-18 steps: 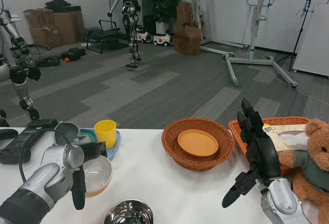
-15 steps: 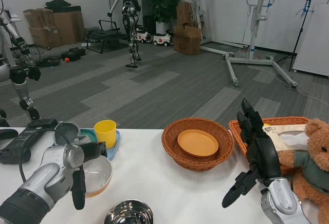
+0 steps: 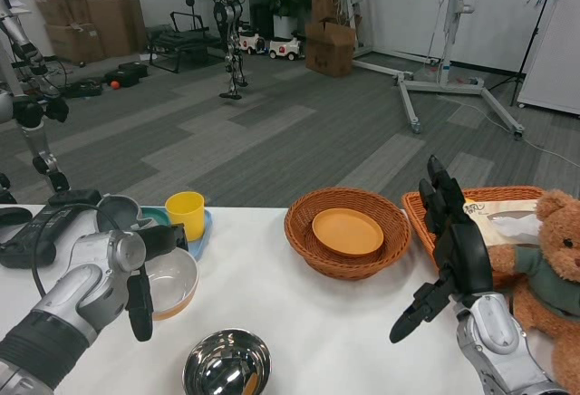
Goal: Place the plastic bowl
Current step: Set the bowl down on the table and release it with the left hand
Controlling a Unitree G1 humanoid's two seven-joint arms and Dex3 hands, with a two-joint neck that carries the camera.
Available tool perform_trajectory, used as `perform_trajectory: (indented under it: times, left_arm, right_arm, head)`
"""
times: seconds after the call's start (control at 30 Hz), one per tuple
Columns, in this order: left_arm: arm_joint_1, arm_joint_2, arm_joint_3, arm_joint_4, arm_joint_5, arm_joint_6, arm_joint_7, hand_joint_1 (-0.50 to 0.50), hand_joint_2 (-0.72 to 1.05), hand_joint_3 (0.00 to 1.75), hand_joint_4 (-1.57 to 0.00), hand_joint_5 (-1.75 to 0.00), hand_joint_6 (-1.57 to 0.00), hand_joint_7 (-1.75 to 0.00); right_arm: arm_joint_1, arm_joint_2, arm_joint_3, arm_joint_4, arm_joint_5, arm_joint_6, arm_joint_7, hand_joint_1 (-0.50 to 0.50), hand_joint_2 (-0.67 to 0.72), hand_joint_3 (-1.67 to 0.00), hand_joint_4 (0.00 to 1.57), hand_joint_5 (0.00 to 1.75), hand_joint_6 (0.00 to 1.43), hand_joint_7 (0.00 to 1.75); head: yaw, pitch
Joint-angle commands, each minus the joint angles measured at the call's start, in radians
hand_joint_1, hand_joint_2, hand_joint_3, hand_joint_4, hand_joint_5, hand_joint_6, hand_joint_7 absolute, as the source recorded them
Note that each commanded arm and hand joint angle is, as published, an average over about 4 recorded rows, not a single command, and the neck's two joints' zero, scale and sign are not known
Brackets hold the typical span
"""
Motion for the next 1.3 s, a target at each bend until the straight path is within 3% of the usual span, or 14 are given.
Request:
perform_trajectory:
  times: [0.03,0.3,0.63,0.97,1.1,1.2,1.3]
  left_arm:
    - [0.010,-0.006,0.014,0.022,0.015,0.004,-0.006,-0.08,0.43,0.61,0.00,-1.75,0.00,-1.54]
    - [0.038,-0.049,0.036,0.088,0.046,-0.015,0.001,-0.08,0.43,0.61,0.00,-1.75,0.00,-1.54]
    - [0.095,-0.134,0.168,0.228,0.097,-0.148,0.100,-0.08,0.43,0.52,0.00,-1.75,0.00,-1.52]
    - [0.105,-0.146,0.196,0.291,0.117,-0.180,0.139,-0.08,0.43,0.52,0.00,-1.75,0.00,-1.40]
    - [0.113,-0.151,0.204,0.309,0.132,-0.181,0.139,-0.08,0.43,0.44,0.00,-1.75,0.00,-1.34]
    - [0.125,-0.155,0.212,0.311,0.137,-0.181,0.136,-0.08,0.43,0.44,0.00,-1.75,0.00,-1.27]
    - [0.135,-0.161,0.227,0.310,0.138,-0.181,0.136,-0.06,0.43,0.44,0.00,-1.72,0.00,-1.08]
  right_arm:
    - [-0.015,-0.004,0.005,0.010,0.004,0.002,-0.002,-0.46,0.72,0.00,0.00,0.00,0.00,0.00]
    - [-0.014,0.000,0.008,0.010,0.004,0.001,-0.003,-0.46,0.72,0.00,0.00,0.00,0.00,0.00]
    - [-0.013,-0.006,0.018,0.009,0.009,0.001,-0.003,-0.46,0.72,0.00,0.00,0.00,0.00,0.00]
    - [-0.006,-0.004,0.018,-0.002,0.010,0.001,-0.003,-0.46,0.72,0.00,0.00,0.00,0.00,0.00]
    - [0.002,-0.003,0.017,-0.011,0.013,0.001,-0.003,-0.46,0.72,0.00,0.00,0.00,0.00,0.00]
    - [0.005,-0.004,0.017,-0.015,0.015,0.001,-0.003,-0.46,0.72,0.00,0.00,0.00,0.00,0.00]
    - [0.005,-0.006,0.017,-0.016,0.016,0.001,-0.003,-0.46,0.72,0.00,0.00,0.00,0.00,0.00]
  head:
    - [0.008,-0.007]
    - [0.036,-0.027]
    - [0.081,-0.057]
    - [0.099,-0.098]
    - [0.107,-0.110]
    - [0.122,-0.120]
    - [0.134,-0.129]
